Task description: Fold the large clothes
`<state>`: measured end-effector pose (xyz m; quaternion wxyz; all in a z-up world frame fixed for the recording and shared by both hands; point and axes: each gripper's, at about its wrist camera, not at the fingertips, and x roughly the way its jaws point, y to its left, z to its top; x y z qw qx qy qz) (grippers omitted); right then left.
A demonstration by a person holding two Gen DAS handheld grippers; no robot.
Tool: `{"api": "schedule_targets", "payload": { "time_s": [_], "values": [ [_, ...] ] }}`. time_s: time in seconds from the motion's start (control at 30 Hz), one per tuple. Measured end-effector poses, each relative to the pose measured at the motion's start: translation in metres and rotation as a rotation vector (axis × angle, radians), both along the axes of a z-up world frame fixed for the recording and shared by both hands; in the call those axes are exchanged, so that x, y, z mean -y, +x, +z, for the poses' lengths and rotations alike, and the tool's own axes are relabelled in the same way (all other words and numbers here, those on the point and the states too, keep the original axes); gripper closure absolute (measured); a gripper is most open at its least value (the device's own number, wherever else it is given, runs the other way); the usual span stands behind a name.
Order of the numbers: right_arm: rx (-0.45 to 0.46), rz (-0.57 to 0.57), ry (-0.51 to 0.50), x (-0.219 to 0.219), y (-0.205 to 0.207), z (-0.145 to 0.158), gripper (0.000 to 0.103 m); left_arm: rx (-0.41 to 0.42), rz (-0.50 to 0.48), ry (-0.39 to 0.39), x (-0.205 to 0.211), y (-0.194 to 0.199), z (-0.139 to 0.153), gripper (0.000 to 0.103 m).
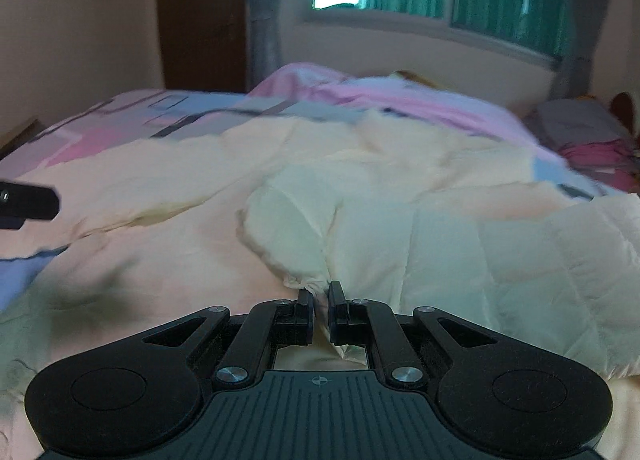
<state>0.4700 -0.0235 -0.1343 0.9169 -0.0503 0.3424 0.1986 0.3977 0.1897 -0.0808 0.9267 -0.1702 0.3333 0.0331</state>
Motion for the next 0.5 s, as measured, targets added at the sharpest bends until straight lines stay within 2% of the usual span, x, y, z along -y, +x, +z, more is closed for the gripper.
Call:
{"api": "schedule_targets", "payload": {
  "time_s": [0.13,0.2,0.23,0.27,0.4,0.43,0.47,0.5],
  "values": [
    [0.022,0.029,-0.044,-0.010,-0.005,-0.002,0.095,-0.009,-0.017,-0.057,-0.001,0.009,-0.004,0.006],
    [0.052,-0.003,-0.010,0.002,-0.013,0.008,0.070,-0.006,-0.035,-0.073,0.003,0.015,-0.005,0.005],
    [0.076,-0.036,0.010,0.013,-0.017,0.014,0.038,-0.005,-0.050,-0.082,0.007,0.020,-0.006,0.005],
    [0.102,-0.062,0.027,0.023,-0.023,0.020,0.029,-0.007,-0.066,-0.095,0.011,0.026,-0.009,0.005],
    [0.124,-0.160,0.061,0.076,-0.031,0.037,0.030,-0.012,-0.139,-0.120,0.030,0.053,-0.020,0.008],
    [0.126,-0.199,0.056,0.091,-0.032,0.040,0.037,-0.023,-0.152,-0.119,0.034,0.061,-0.024,0.009],
    [0.115,-0.249,0.054,0.110,-0.030,0.041,0.049,-0.037,-0.165,-0.120,0.037,0.069,-0.028,0.011],
    [0.101,-0.299,0.061,0.126,-0.028,0.041,0.053,-0.052,-0.173,-0.118,0.040,0.075,-0.032,0.014]
  ]
}}
